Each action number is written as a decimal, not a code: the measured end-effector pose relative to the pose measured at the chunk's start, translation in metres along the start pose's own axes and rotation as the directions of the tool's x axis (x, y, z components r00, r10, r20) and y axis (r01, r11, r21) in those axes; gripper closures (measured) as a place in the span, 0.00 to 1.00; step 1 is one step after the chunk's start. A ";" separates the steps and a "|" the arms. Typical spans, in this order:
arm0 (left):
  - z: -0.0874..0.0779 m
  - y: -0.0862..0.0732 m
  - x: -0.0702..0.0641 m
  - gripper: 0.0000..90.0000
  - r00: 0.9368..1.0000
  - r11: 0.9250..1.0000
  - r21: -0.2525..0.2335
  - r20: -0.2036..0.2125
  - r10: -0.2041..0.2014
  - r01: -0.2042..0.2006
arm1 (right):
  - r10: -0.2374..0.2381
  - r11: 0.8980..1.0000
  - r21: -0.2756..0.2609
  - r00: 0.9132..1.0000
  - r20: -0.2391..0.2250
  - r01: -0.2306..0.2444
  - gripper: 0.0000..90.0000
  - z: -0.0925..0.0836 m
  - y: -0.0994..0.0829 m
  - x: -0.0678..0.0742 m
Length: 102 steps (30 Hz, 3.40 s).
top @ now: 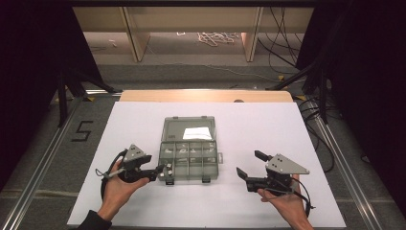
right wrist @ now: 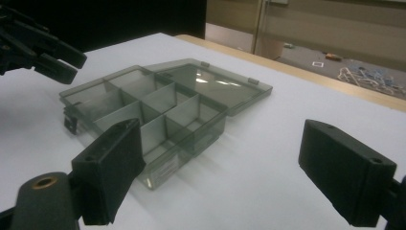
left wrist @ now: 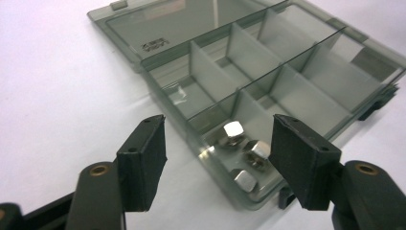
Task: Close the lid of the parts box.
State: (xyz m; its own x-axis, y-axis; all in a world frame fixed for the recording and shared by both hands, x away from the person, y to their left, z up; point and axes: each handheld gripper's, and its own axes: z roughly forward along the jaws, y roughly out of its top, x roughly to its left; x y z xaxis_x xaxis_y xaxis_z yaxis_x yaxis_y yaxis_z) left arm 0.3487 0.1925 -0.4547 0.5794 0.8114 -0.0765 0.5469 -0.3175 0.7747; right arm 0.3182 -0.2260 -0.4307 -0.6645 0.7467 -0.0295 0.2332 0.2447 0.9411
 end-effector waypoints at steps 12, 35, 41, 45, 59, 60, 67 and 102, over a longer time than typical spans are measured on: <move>0.005 -0.006 0.004 0.60 0.997 0.994 0.088 0.033 0.066 -0.069 | 0.053 0.997 0.051 0.997 -0.051 -0.050 0.18 0.029 0.016 -0.017; 0.016 -0.009 0.001 0.72 0.998 0.997 0.074 0.059 0.014 -0.019 | 0.201 0.958 0.227 0.975 -0.091 -0.176 0.19 0.111 0.044 -0.035; 0.014 -0.008 0.003 0.73 0.998 0.993 0.115 0.057 0.033 -0.040 | 0.233 0.942 0.268 0.968 -0.091 -0.202 0.19 0.127 0.048 -0.037; 0.015 -0.008 0.002 0.73 0.998 0.995 0.102 0.061 0.006 -0.012 | 0.274 0.922 0.304 0.958 -0.080 -0.238 0.19 0.137 0.050 -0.042; 0.016 -0.009 0.002 0.73 0.998 0.996 0.093 0.058 -0.011 0.006 | 0.350 0.870 0.388 0.935 -0.055 -0.303 0.22 0.164 0.049 -0.058; 0.016 -0.009 0.001 0.73 0.998 0.996 0.091 0.057 -0.013 0.008 | 0.355 0.869 0.387 0.933 -0.056 -0.307 0.22 0.165 0.049 -0.059; 0.016 -0.009 0.000 0.73 0.999 0.996 0.085 0.051 -0.015 0.011 | 0.365 0.854 0.415 0.930 -0.048 -0.314 0.25 0.176 0.048 -0.060; 0.015 -0.009 0.003 0.72 0.998 0.994 0.099 0.063 0.031 -0.037 | 0.445 0.764 0.510 0.895 0.025 -0.395 0.31 0.208 0.032 -0.063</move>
State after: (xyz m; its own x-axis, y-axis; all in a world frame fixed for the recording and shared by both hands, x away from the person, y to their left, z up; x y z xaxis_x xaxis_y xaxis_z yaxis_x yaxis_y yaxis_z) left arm 0.3542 0.1906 -0.4712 0.6327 0.7690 -0.0917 0.5823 -0.3943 0.7110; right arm 0.5157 -0.1367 -0.4685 -0.4729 0.7929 0.3843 0.8026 0.2076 0.5593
